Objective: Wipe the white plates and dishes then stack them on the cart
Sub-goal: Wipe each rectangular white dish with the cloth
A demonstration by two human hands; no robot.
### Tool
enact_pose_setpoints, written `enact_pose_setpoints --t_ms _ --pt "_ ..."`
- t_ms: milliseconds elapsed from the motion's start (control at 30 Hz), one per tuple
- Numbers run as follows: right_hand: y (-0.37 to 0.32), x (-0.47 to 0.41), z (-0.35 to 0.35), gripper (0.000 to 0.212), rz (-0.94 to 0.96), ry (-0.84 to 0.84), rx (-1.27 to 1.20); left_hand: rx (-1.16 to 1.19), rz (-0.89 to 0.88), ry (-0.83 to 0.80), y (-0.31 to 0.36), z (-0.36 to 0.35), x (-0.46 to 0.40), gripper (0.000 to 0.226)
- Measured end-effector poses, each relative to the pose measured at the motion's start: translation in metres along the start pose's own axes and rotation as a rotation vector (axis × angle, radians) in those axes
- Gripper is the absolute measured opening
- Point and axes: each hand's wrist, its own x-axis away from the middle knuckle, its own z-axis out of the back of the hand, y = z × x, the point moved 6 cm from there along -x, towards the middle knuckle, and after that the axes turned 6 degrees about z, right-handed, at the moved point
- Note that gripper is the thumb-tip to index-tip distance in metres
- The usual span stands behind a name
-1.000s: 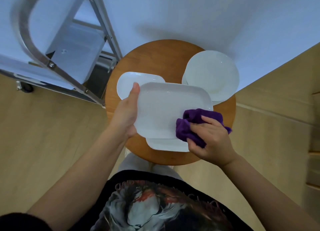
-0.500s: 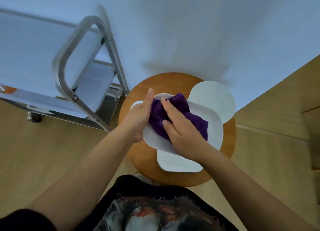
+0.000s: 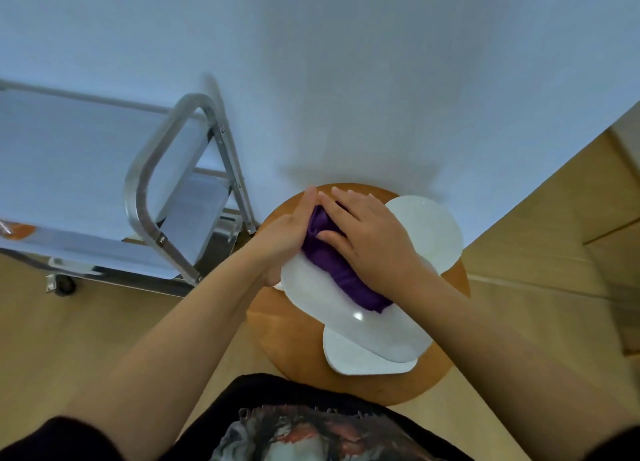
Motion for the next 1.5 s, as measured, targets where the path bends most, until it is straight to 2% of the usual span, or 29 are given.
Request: enact_pose_setpoints --t_ms 67,133,233,300,367,433,500,567,667,800,1033,1133,1233,1400,1500 --pt "0.005 -0.003 0.008 0.047 -0.057 0.135 0.009 -0.025 -0.048 0.033 0.009 0.004 0.002 0.065" --pt "0.020 -0.007 0.011 0.042 -0.255 0.179 -0.100 -0.050 -0.069 0.030 0.016 0.005 0.004 0.060" --pt "0.041 -0.013 0.014 0.035 -0.521 0.243 -0.225 -0.078 -0.054 0.023 0.015 0.000 0.005 0.065" --pt "0.042 -0.018 0.013 0.033 -0.449 0.139 -0.332 -0.063 -0.077 0.056 0.017 0.000 0.007 0.063" --pt "0.033 -0.017 0.008 0.032 -0.216 -0.131 -0.548 -0.099 -0.109 0.089 0.020 0.005 0.009 0.059" --pt "0.034 -0.008 0.008 0.051 -0.156 -0.405 -0.734 -0.158 -0.115 0.087 0.021 0.010 0.012 0.057" --pt "0.041 -0.005 0.009 0.064 -0.200 -0.527 -0.785 -0.190 -0.130 0.047 0.023 0.011 0.015 0.053" --pt "0.045 -0.011 0.008 0.060 -0.235 -0.486 -0.791 -0.184 -0.164 0.014 0.026 0.010 0.018 0.054" --pt "0.051 -0.014 0.009 0.044 -0.297 -0.398 -0.938 -0.147 -0.219 0.005 0.032 0.009 0.021 0.060" --pt "0.057 -0.009 0.015 0.041 -0.330 -0.422 -1.027 -0.078 -0.255 0.058 0.032 0.006 0.024 0.043" --pt "0.085 0.010 0.034 0.024 -0.412 -0.449 -1.124 0.024 -0.290 0.180 0.046 0.018 0.025 0.041" --pt "0.094 0.019 0.034 0.036 -0.455 -0.371 -1.154 0.058 -0.305 0.202 0.050 0.022 0.027 0.043" --pt "0.099 0.026 0.035 0.040 -0.524 -0.198 -1.288 0.131 -0.295 0.264 0.051 0.029 0.025 0.043" --pt "0.100 0.040 0.022 0.044 -0.803 0.283 -1.456 0.323 -0.271 0.393 0.048 0.035 0.024 0.034" --pt "0.097 0.053 0.008 0.043 -0.952 0.531 -1.485 0.375 -0.237 0.460 0.041 0.030 0.022 0.039"
